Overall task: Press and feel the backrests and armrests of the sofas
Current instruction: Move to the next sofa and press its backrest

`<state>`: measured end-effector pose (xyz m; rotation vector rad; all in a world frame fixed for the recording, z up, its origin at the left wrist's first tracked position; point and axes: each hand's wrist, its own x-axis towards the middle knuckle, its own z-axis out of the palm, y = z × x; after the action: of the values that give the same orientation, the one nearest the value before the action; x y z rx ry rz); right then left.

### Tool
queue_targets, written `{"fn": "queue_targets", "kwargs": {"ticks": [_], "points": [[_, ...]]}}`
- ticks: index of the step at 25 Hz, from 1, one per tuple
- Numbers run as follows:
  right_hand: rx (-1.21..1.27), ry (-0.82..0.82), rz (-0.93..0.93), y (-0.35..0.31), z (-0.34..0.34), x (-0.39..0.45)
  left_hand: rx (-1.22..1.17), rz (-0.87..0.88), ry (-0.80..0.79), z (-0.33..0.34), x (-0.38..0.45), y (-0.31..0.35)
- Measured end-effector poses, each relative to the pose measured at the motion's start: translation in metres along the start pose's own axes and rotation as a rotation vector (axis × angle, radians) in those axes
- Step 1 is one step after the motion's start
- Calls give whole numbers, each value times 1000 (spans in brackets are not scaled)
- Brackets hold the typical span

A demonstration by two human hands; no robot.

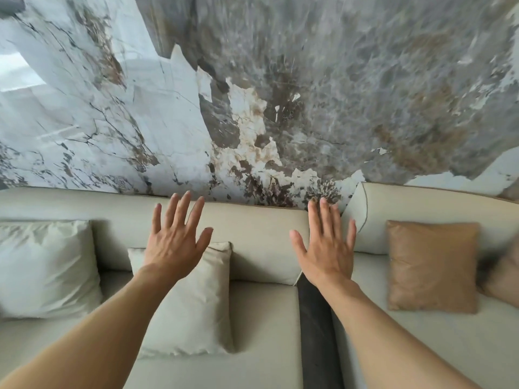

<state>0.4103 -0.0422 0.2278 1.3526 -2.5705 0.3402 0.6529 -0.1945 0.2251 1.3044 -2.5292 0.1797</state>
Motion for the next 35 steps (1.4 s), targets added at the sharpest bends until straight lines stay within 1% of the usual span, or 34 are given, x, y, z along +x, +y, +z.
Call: {"fn": "queue_targets", "kwargs": {"ticks": [3,6,10,15,19,22,26,29,32,35], "points": [[-25,-27,-12,-3,16,14,-10,6,-8,14,16,-7],[-19,-36,-17,0,46,34,-22,-1,-29,41,39,-7],[-21,-109,-16,17,111,58,-29,25,-101,106,66,6],[-17,-187,-14,40,209,85,-29,58,-174,208,94,26],[-12,-195,-16,51,272,98,-18,116,-191,269,116,36],[-1,-180,-29,47,314,112,-22,112,-196,308,137,41],[2,-97,-18,41,360,123,-23,121,-145,355,143,45],[-27,3,-21,45,381,124,-2,154,-5,378,145,43],[-35,69,-34,46,387,128,17,167,96,388,149,42],[-38,83,-46,46,388,141,40,168,141,393,158,43]]}}
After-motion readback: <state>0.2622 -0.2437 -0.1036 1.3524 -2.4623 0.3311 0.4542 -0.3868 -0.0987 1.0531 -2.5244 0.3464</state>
